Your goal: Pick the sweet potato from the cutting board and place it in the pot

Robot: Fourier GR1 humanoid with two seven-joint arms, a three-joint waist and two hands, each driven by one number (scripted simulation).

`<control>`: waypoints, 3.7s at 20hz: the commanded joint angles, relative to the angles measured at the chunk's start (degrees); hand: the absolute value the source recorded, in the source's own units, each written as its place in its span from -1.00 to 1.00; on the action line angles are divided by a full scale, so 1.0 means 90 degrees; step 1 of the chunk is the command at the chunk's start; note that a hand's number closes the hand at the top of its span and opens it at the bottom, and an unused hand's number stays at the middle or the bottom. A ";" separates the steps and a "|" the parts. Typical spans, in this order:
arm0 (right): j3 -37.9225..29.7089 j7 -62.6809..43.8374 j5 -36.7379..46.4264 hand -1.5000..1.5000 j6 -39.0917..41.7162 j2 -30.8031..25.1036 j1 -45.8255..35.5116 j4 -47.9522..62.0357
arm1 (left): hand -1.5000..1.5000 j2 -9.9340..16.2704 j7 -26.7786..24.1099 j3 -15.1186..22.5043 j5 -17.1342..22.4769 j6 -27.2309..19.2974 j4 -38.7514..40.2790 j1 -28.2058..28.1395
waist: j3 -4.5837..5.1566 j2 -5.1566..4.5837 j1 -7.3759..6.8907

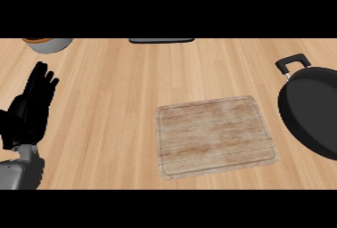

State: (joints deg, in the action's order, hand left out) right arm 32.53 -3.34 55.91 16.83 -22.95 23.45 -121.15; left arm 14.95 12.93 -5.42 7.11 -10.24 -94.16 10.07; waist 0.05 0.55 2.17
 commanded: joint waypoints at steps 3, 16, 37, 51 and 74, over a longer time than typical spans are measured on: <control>-0.0476 -0.0374 -0.0236 1.00 -0.0910 0.0295 0.1000 -0.2067 | 0.00 -0.0068 0.0154 0.0042 -0.0050 -0.0099 -0.0089 0.0005 | -0.0005 0.0012 0.0069; -0.3173 -0.0467 -0.1768 1.00 -0.1714 0.0873 0.0666 -0.2948 | 0.00 -0.0018 0.0047 0.0049 0.0023 0.0125 -0.0300 -0.0180 | -0.0007 -0.0033 -0.0132; -0.6813 0.0849 -0.2595 1.00 -0.1646 -0.0733 -0.2150 0.1639 | 0.00 -0.0219 0.0019 0.0247 -0.0242 0.0036 -0.0044 0.0226 | -0.0016 -0.0101 -0.0329; -0.6268 0.2132 -0.2004 -1.00 -0.2415 -0.1009 -0.4710 0.7187 | 0.00 -0.0162 -0.0205 0.0041 -0.0264 0.0251 0.0221 0.0152 | -0.0011 -0.0099 -0.0367; -0.8446 0.4374 -0.5298 -1.00 0.1214 -0.2853 -0.5676 1.0789 | 0.00 -0.0232 0.0134 -0.0024 -0.0218 0.0244 -0.0281 0.0005 | -0.0020 -0.0083 -0.0315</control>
State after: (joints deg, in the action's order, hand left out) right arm -40.61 34.01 11.34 21.89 -43.11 -28.95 -28.32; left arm 12.65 13.20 -5.71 5.53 -7.93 -94.19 11.50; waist -0.13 -0.26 -0.68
